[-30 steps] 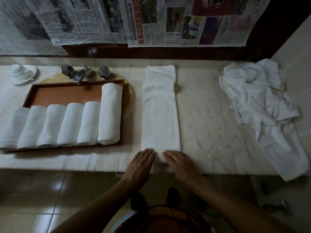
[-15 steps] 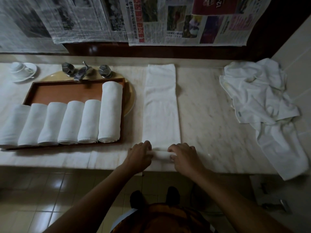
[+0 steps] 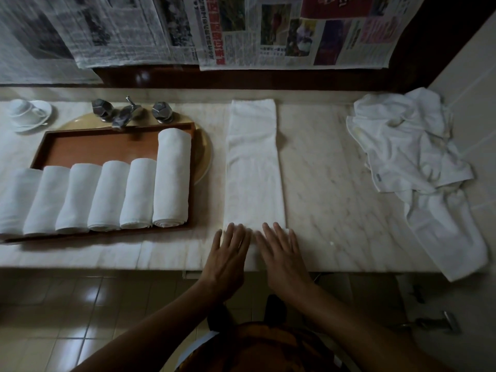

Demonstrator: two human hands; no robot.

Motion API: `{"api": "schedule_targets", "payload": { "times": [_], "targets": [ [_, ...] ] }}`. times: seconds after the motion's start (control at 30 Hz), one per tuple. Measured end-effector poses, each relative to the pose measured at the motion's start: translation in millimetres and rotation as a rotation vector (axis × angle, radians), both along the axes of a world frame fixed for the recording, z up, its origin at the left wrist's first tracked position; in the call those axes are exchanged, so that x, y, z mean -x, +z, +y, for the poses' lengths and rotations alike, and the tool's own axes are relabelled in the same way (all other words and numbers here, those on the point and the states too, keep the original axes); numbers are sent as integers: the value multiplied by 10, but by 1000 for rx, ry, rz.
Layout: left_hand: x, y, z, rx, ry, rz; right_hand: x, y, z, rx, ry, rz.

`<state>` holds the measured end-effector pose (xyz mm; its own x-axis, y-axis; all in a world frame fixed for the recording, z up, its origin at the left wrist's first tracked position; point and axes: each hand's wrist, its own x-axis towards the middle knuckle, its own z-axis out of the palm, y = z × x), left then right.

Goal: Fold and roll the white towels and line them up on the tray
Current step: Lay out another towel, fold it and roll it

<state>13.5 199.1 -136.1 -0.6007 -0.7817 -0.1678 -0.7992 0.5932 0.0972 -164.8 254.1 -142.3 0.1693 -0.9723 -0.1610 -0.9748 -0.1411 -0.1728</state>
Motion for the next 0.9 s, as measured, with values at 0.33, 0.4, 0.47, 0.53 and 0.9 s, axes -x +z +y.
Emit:
{"api": "schedule_targets", "payload": {
  "times": [0.33,0.4,0.47,0.53,0.9],
  "targets": [
    [1,-90,-505,-30,-6,84,214,53,-529,-1,66,-65],
    [-38,-68,-547,-92,-18,130,257,128,-554,-30,102,-92],
    [-81,-56,-515,-137,-7,156,276,205,-522,-92,99,-131],
    [-142,-33,-434,-185,15,191,302,226,-453,-153,39,-173],
    [-357,126,-155,-490,348,446,546,265,-351,-359,-109,-472]
  ]
}}
